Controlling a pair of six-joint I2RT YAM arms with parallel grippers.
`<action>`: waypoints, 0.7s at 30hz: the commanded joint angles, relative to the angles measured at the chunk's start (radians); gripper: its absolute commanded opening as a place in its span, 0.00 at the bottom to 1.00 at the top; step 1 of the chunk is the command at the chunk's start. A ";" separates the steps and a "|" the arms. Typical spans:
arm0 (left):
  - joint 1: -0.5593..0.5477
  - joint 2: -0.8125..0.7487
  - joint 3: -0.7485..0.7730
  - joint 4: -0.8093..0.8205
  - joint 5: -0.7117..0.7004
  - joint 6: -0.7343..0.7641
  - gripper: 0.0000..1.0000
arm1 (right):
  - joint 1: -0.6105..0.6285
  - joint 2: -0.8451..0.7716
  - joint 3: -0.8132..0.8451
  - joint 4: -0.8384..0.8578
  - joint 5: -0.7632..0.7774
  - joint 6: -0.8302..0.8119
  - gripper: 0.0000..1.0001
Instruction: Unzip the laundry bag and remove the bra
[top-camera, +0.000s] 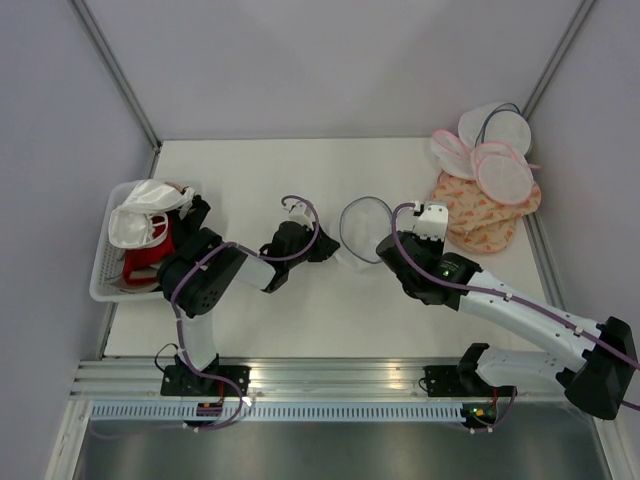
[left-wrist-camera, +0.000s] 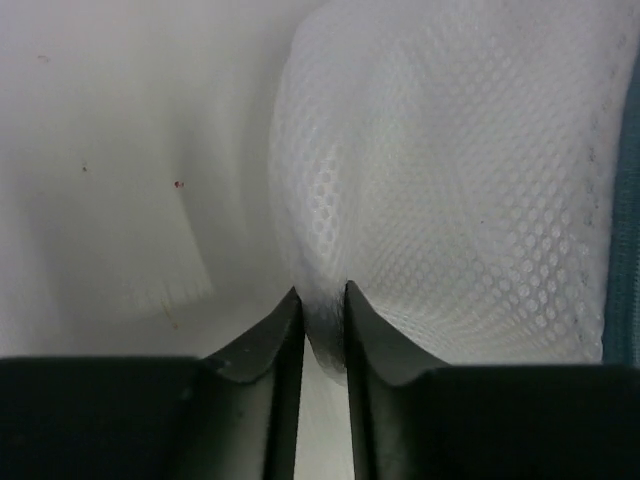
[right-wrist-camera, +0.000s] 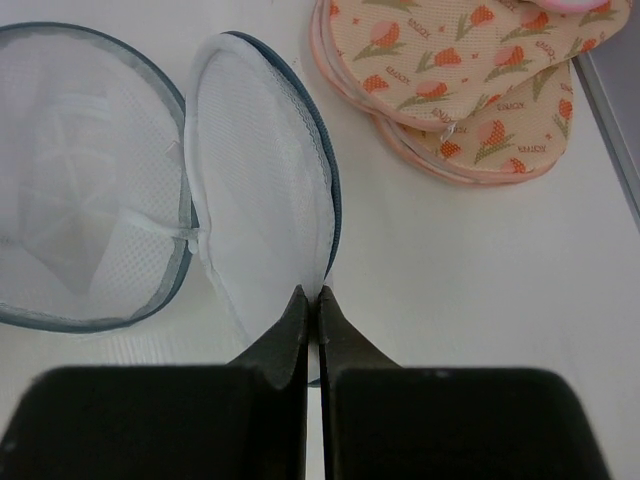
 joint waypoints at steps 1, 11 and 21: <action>0.003 -0.029 -0.020 0.120 0.040 -0.025 0.13 | 0.001 -0.019 0.015 0.051 0.002 -0.060 0.00; -0.024 -0.225 -0.162 0.141 0.066 -0.091 0.02 | 0.004 0.200 0.201 0.114 -0.007 -0.170 0.01; -0.058 -0.259 -0.230 0.146 0.043 -0.146 0.02 | 0.119 0.389 0.368 0.229 -0.054 -0.235 0.00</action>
